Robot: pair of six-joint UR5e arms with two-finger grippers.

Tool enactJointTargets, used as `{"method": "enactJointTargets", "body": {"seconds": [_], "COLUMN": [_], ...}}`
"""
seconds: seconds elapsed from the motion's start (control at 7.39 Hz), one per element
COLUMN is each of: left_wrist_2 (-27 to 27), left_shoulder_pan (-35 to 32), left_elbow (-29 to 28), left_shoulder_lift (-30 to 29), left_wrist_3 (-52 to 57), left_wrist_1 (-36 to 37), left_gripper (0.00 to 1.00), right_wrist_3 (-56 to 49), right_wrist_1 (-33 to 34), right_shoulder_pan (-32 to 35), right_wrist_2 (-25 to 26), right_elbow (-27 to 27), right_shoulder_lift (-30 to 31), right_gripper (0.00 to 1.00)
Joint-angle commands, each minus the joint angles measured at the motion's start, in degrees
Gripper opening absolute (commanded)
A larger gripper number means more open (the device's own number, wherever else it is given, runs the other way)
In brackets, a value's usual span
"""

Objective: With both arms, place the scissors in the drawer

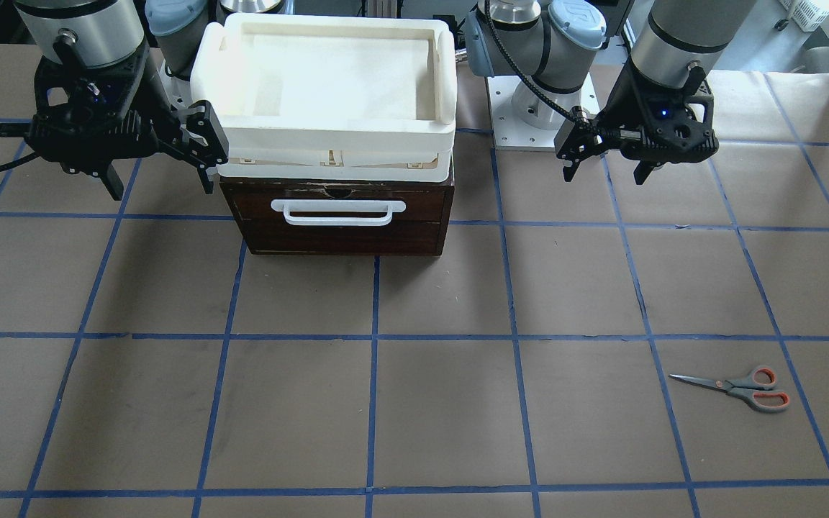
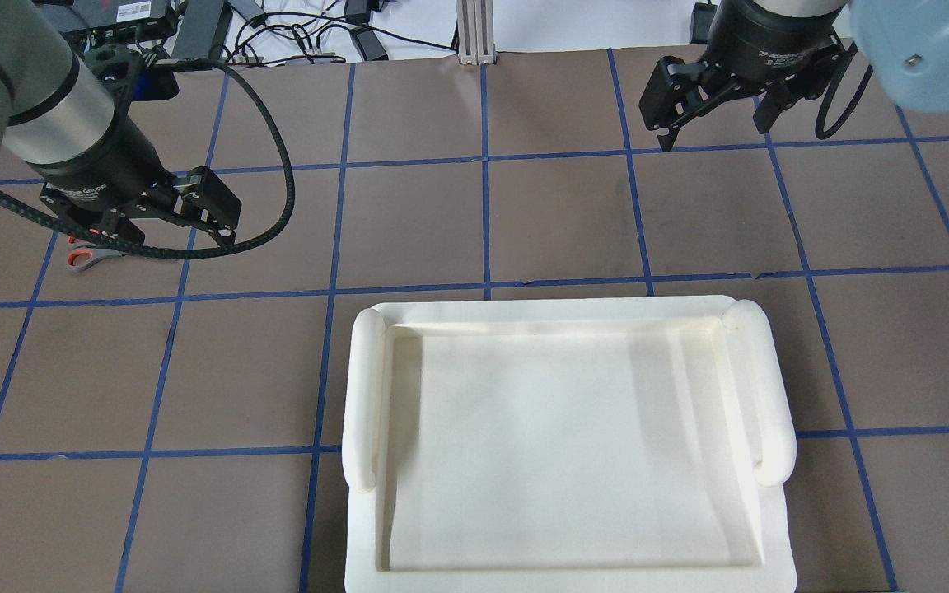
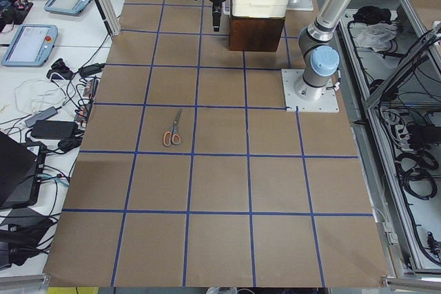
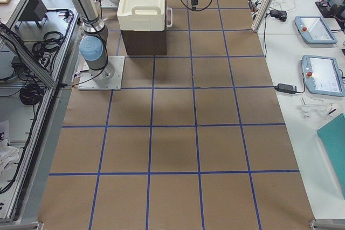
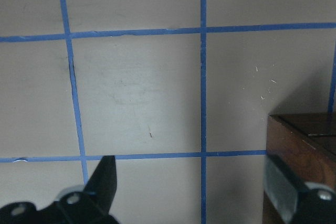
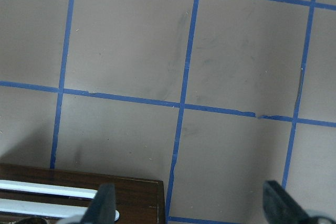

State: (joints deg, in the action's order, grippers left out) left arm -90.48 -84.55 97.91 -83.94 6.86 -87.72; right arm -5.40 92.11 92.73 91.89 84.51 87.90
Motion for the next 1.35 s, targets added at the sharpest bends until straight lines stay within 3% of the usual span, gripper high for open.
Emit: {"method": "enactJointTargets", "body": {"seconds": [0.0, 0.14, 0.41, 0.54, 0.81, 1.08, 1.22], "left_wrist_2": [0.0, 0.0, 0.0, -0.1, 0.0, -1.5, -1.3], "left_shoulder_pan": [0.0, 0.0, 0.0, 0.1, 2.2, 8.2, 11.0], "left_elbow": [0.0, 0.0, 0.0, -0.1, -0.1, -0.5, -0.5], "left_shoulder_lift": [-0.1, 0.0, -0.1, -0.1, -0.9, -2.8, -4.4], "left_wrist_3": [0.0, 0.0, 0.0, 0.0, 2.1, 24.8, 30.2], "left_wrist_1": [0.0, 0.0, 0.0, 0.0, 0.4, 1.1, 3.1], "left_gripper": [1.00, 1.00, 1.00, 1.00, 1.00, 1.00, 1.00], "right_wrist_3": [-0.7, -1.1, -20.2, -24.8, -36.7, -47.8, -48.4], "right_wrist_1": [-0.2, -0.2, -0.5, 0.3, 7.6, 6.2, 6.3], "right_shoulder_pan": [0.0, 0.0, 2.9, 6.5, 12.0, 12.0, 12.1], "right_wrist_2": [0.6, 0.4, -1.1, -1.5, -1.0, -0.6, -0.6], "right_elbow": [0.3, 0.3, 0.7, 0.7, 0.3, 2.6, 4.8], "right_shoulder_lift": [0.0, 0.0, -0.4, -2.8, -7.8, -8.4, -8.3], "right_gripper": [1.00, 1.00, 1.00, 1.00, 1.00, 1.00, 1.00]}}
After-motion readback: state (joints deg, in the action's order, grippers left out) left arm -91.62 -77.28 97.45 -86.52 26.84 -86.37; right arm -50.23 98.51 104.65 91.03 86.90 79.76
